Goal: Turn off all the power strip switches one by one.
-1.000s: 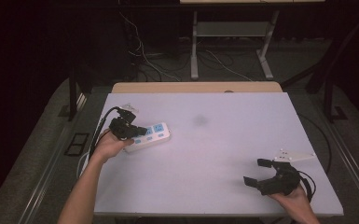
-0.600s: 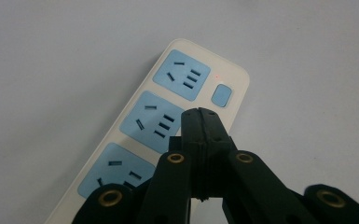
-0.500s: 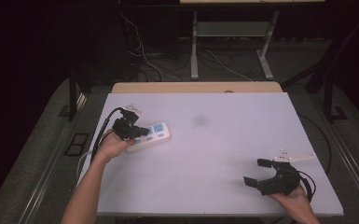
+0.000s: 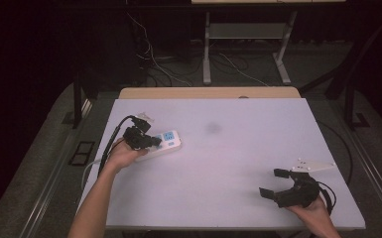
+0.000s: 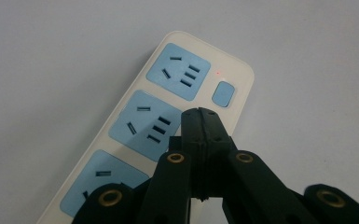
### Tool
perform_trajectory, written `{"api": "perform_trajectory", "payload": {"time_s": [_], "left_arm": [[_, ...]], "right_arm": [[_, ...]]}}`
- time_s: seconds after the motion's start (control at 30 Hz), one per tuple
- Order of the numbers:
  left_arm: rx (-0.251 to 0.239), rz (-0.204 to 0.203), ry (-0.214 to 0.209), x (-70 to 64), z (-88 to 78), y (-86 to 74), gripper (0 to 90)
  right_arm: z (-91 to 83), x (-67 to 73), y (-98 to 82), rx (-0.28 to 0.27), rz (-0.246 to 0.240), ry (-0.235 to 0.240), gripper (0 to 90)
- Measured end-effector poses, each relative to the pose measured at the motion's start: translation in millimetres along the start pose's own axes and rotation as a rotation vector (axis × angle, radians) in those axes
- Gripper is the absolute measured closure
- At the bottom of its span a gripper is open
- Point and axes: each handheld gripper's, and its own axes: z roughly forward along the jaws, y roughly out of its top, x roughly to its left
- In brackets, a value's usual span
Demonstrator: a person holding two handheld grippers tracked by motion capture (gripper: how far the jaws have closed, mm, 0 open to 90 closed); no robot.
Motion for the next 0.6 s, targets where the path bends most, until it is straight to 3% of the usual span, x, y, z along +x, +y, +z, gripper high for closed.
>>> {"api": "perform_trajectory", "payload": {"time_s": [0.6], "left_arm": [[0.015, 0.014, 0.000, 0.6, 4.1, -1.7, 89.2]], "right_arm": [[0.6, 0.0, -0.3, 0.008, -0.002, -0.007, 0.6]]}}
